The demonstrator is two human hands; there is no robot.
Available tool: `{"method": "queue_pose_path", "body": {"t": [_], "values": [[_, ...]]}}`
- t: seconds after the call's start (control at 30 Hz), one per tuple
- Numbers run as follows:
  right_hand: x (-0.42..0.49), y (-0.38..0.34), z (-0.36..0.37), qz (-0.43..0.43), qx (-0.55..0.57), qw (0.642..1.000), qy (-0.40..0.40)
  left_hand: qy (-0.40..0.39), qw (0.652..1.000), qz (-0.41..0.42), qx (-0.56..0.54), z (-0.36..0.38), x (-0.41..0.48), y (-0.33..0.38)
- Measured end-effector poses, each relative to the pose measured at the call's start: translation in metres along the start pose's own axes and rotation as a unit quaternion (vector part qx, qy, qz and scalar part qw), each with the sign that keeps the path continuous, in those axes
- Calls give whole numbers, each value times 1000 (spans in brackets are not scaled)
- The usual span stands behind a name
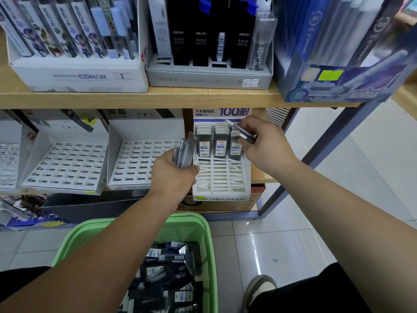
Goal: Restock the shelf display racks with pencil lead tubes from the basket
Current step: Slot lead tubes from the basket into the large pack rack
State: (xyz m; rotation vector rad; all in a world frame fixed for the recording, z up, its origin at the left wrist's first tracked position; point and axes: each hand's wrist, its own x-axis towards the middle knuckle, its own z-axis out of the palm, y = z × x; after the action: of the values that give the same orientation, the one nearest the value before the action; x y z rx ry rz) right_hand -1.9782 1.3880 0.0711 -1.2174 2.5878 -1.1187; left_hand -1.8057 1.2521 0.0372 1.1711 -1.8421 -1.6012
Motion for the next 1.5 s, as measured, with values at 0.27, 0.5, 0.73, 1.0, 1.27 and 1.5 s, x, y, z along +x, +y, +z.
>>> {"method": "queue_pose_path", "body": {"t": [0.27, 0.5, 0.73, 1.0, 1.27, 1.5], "values": [[1, 8, 14, -7, -102, 992, 74, -10, 1000, 1, -8, -2, -1, -3], [2, 10, 13, 32, -75, 993, 91, -15, 1000, -5, -11, -4, -1, 0], [-2, 2, 3, 43, -50, 995, 77, -16, 999, -12, -29, -8, -8, 16], [-18, -52, 3, 129, 276, 949, -78, -203, 962, -121, -134, -23, -22, 42], [-15, -56, 7, 213, 410, 874, -150, -214, 969, -72, -105, -40, -25, 40], [-15, -49, 0, 237, 409, 872, -127, -121, 967, -157, -161, -49, -5, 26]]}}
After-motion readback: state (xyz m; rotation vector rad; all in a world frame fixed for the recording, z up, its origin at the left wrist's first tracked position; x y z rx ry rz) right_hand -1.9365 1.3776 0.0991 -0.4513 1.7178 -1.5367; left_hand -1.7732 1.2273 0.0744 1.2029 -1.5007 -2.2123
